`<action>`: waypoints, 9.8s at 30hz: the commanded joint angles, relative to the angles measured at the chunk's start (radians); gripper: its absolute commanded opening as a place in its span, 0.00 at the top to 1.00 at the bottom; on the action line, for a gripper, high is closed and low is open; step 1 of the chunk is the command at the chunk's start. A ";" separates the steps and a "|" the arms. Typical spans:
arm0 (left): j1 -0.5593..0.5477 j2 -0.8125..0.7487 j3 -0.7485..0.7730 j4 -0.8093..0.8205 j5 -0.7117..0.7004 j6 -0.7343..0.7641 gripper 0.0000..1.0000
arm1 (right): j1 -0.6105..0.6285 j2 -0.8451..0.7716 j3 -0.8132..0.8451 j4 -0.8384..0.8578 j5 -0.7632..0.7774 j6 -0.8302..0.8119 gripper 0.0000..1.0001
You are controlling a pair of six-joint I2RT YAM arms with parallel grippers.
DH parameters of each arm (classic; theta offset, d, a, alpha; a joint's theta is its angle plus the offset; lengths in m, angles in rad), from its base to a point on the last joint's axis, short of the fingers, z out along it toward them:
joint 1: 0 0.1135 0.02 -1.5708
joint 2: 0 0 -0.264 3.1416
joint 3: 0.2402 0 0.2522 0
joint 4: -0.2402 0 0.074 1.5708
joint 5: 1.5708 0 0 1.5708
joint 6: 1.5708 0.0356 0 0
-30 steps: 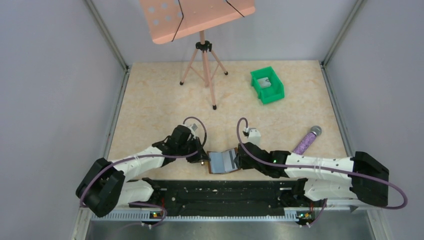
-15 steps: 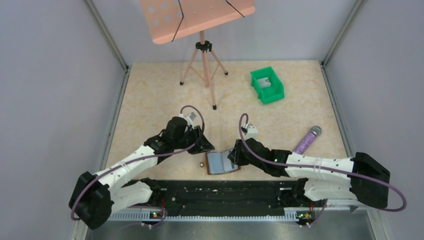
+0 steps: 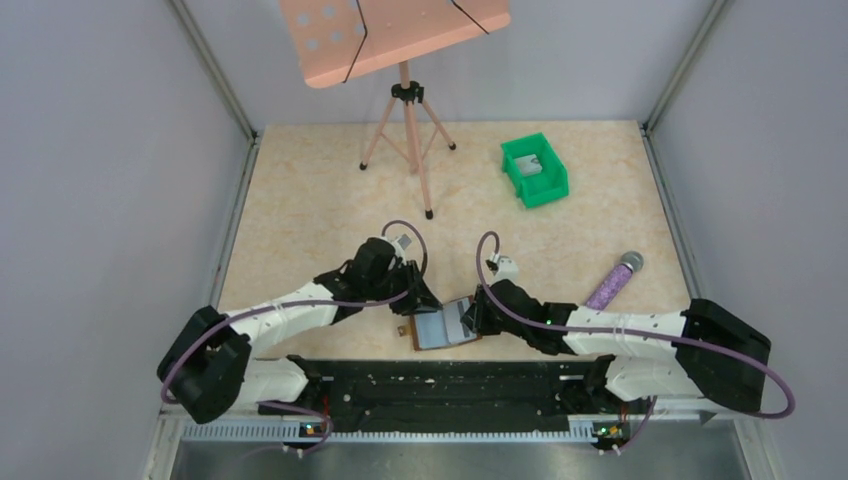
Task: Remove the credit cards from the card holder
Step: Open the card holder at the center of the board, then remove the credit card from the card holder, then place the credit card in the storage box.
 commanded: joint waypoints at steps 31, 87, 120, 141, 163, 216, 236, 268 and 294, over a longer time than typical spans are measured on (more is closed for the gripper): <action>-0.142 0.180 -0.052 0.109 -0.217 0.022 0.67 | -0.012 -0.149 -0.034 -0.058 -0.017 0.043 0.85; -0.143 0.265 -0.057 0.176 -0.214 -0.042 0.70 | -0.011 0.056 -0.200 0.185 -0.055 0.156 0.88; -0.162 0.265 -0.110 0.383 -0.169 -0.052 0.75 | -0.011 0.043 -0.232 0.203 -0.059 0.174 0.89; -0.172 0.189 0.026 -0.030 -0.377 -0.011 0.72 | -0.011 0.041 -0.149 0.077 -0.005 0.137 0.91; -0.198 0.300 0.027 0.021 -0.345 -0.064 0.72 | -0.011 0.043 -0.179 0.120 -0.025 0.155 0.92; -0.182 0.054 -0.021 -0.066 -0.357 0.032 1.00 | -0.115 0.147 -0.111 0.184 -0.111 0.090 0.89; -0.172 -0.113 0.017 -0.284 -0.483 0.006 1.00 | -0.118 0.071 -0.045 0.136 -0.120 0.027 0.89; -0.157 -0.281 0.198 -0.519 -0.551 -0.552 1.00 | 0.057 -0.300 -0.283 0.744 -0.295 -1.423 0.50; -0.151 -0.367 0.062 -0.382 -0.444 -0.738 1.00 | 0.189 -0.051 -0.182 0.863 -0.065 -1.491 1.00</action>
